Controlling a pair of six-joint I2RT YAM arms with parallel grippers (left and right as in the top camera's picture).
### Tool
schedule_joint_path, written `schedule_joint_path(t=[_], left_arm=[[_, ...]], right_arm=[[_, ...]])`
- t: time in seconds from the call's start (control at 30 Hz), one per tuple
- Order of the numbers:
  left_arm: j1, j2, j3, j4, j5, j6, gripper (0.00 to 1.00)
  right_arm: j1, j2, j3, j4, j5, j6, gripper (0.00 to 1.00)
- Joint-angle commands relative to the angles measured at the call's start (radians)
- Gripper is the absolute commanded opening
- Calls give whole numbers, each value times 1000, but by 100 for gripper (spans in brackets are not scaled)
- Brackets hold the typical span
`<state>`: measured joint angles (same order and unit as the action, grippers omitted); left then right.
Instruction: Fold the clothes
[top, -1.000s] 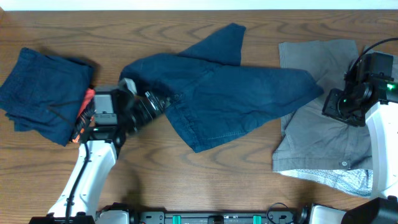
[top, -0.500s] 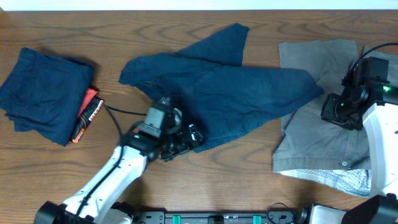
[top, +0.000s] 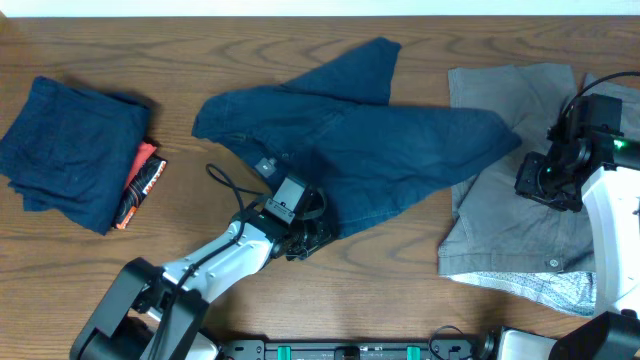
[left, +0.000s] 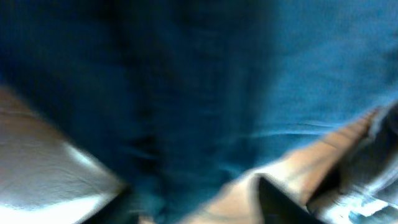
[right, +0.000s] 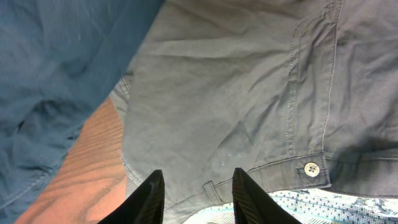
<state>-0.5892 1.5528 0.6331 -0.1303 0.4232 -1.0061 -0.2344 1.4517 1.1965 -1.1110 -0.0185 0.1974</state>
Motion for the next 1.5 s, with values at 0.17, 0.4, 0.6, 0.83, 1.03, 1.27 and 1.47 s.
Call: schedule_joint_path(t=[0.17,0.4,0.6,0.83,1.03,1.27,1.47], left_arm=[[138,-98,-6,-283,-24,197,6],[474,-333,-6,-656,-77,437,6],[649,-417,-6,-709,-78,475,6],[689,-415,-6,-696,-180,473,6],[689,-415,-6,-695,-181,471,6],[689,-415,-6,-696,-181,472,6],[689,-415,-6,-695,-181,472,6]], right_arm=[[-11,2,-12,-1,2,-20,33],[-3,2,-83,25,-130,-47,24],[29,2,-208,142,-222,-54,14],[45,7,-370,396,-286,-40,1],[46,40,-519,653,-303,-37,1],[8,116,-557,729,80,118,2],[-151,112,-504,711,267,150,4]])
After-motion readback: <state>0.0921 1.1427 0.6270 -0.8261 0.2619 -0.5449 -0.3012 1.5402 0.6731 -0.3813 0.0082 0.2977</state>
